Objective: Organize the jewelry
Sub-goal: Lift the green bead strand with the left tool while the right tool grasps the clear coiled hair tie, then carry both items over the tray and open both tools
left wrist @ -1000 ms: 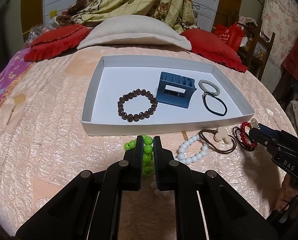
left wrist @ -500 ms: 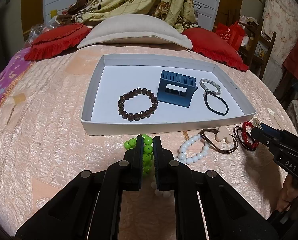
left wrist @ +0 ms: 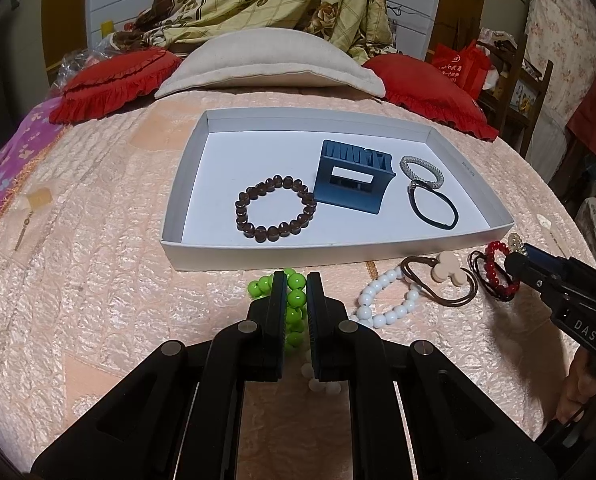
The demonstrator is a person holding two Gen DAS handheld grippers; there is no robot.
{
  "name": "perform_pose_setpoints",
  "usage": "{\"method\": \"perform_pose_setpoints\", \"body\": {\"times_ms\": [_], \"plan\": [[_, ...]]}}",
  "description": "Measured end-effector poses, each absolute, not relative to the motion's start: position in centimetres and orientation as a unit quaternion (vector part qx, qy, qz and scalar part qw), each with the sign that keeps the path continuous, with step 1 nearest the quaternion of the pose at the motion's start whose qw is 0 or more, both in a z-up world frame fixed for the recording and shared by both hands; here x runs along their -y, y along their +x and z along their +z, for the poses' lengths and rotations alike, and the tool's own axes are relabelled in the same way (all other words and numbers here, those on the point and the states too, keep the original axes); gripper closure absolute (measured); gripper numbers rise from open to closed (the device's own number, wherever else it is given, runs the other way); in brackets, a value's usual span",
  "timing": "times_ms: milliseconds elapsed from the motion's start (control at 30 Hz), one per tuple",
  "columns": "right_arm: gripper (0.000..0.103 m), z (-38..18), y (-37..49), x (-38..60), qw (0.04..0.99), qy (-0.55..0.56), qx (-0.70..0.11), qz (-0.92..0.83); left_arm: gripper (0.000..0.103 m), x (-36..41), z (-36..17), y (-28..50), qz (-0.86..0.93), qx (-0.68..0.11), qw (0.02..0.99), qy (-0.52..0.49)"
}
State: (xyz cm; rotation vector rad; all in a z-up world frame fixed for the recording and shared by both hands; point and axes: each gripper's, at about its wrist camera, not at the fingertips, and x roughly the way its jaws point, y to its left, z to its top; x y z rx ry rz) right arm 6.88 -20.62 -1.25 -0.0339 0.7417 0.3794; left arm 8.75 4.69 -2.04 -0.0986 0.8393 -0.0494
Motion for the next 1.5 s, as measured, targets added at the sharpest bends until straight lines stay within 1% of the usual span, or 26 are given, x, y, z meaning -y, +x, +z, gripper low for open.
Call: {"method": "perform_pose_setpoints", "body": {"times_ms": [767, 933, 1133, 1333, 1500], "plan": [[0.069, -1.2, 6.8, 20.5, 0.914, -0.018, -0.360, 0.185, 0.095, -4.8, -2.3, 8.6, -0.019, -0.408, 0.912, -0.044], [0.069, -0.5, 6.6, 20.6, 0.917, -0.010, -0.351, 0.190, 0.095, -5.5, -0.6, 7.3, -0.027, -0.391, 0.918, -0.057], [0.069, 1.1, 7.1, 21.2, 0.920, 0.006, -0.337, 0.198, 0.095, -5.8, 3.6, 6.1, -0.044, -0.356, 0.931, -0.074], [0.069, 3.0, 10.8, 20.5, 0.916, 0.016, -0.353, 0.188, 0.095, -5.7, 6.4, 9.2, -0.048, -0.340, 0.936, -0.076], [0.069, 3.2, 13.7, 19.7, 0.918, 0.023, -0.348, 0.189, 0.095, -6.7, 6.2, 14.2, -0.046, -0.347, 0.930, -0.113]]}}
